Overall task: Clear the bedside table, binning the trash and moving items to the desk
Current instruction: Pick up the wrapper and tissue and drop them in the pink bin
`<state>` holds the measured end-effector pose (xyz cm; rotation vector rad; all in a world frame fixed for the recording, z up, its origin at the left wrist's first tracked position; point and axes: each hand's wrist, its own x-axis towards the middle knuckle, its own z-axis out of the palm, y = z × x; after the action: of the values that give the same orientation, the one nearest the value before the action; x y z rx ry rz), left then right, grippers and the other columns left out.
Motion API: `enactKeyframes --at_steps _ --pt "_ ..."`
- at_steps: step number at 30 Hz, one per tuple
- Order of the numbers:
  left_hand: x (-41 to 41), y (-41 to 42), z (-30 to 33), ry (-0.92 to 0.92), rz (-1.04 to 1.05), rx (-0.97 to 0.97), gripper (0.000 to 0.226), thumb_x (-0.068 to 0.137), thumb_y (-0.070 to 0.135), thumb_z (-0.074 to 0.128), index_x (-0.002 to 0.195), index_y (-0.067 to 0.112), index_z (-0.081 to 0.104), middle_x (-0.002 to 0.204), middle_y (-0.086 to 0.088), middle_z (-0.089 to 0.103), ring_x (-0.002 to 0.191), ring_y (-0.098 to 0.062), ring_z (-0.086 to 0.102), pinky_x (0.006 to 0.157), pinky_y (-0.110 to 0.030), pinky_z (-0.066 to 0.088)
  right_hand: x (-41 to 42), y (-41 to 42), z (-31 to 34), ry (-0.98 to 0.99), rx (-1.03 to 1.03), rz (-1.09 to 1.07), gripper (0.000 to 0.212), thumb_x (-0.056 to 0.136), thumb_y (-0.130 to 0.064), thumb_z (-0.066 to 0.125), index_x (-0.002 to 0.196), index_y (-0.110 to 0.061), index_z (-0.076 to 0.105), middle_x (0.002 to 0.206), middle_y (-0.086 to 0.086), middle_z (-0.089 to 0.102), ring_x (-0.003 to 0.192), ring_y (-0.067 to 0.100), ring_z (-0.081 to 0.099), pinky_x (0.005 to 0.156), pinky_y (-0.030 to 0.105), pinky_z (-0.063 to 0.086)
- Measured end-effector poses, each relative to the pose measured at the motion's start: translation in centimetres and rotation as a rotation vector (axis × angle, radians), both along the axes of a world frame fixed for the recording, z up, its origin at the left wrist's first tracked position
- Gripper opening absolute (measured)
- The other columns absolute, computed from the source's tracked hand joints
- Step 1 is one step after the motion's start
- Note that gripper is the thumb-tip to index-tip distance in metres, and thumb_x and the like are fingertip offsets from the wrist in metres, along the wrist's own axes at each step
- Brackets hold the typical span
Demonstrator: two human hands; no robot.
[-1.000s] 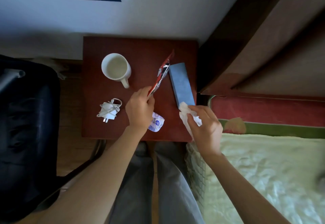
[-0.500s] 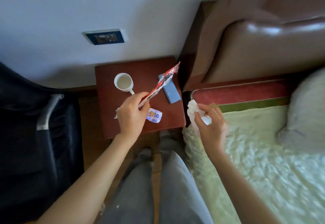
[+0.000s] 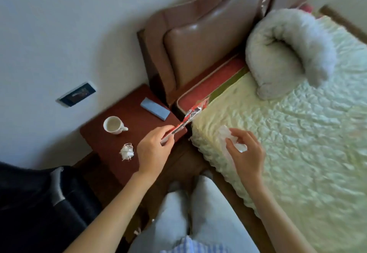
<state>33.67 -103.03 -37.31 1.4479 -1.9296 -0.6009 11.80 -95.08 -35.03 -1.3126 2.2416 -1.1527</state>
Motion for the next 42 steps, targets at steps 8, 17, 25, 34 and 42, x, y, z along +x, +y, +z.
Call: enactKeyframes --at_steps 8,17,25,34,42 --pt "-7.1 4.2 2.7 0.01 -0.364 0.021 0.024 0.077 0.009 0.072 0.1 0.017 0.072 0.09 0.005 0.073 0.081 -0.014 0.068 0.07 -0.032 0.054 -3.0 12.7 3.5 0.058 -0.085 -0.393 0.026 0.076 -0.009 0.076 0.099 -0.019 0.07 0.089 -0.009 0.064 0.073 0.003 0.058 0.068 0.004 0.042" --pt "-14.3 16.9 5.0 0.075 -0.731 0.077 0.023 0.08 0.016 0.073 0.102 0.02 0.07 0.084 0.004 0.073 0.073 -0.012 0.067 0.061 -0.032 0.055 -3.0 31.3 5.9 0.126 -0.157 -0.795 0.023 0.077 -0.009 0.075 0.097 -0.019 0.07 0.087 -0.008 0.063 0.077 0.002 0.057 0.066 0.005 0.042" --pt "-17.6 34.8 5.8 0.092 -1.114 0.125 0.022 0.08 0.014 0.071 0.102 0.02 0.07 0.084 0.008 0.071 0.071 -0.005 0.064 0.059 -0.011 0.046 2.6 51.8 7.1 0.217 -0.118 -1.105 0.021 0.079 -0.011 0.073 0.097 -0.019 0.071 0.091 -0.008 0.064 0.084 0.004 0.058 0.071 0.017 0.048" --pt "-21.4 50.3 5.6 -0.007 -1.407 0.152 0.02 0.08 0.018 0.068 0.099 0.025 0.071 0.085 0.007 0.071 0.077 -0.013 0.066 0.067 -0.033 0.053 7.2 67.6 6.6 0.095 -0.158 -1.495 0.024 0.078 -0.01 0.071 0.097 -0.025 0.069 0.092 -0.018 0.063 0.087 -0.001 0.06 0.078 0.03 0.052" --pt "-30.7 61.0 4.7 -0.11 -1.636 0.187 0.021 0.081 0.029 0.059 0.099 0.037 0.066 0.075 0.006 0.069 0.066 -0.022 0.067 0.054 -0.034 0.051 3.9 78.1 5.1 0.13 -0.117 -1.753 0.022 0.078 -0.012 0.071 0.096 -0.023 0.07 0.092 -0.013 0.064 0.084 0.005 0.061 0.078 0.036 0.053"
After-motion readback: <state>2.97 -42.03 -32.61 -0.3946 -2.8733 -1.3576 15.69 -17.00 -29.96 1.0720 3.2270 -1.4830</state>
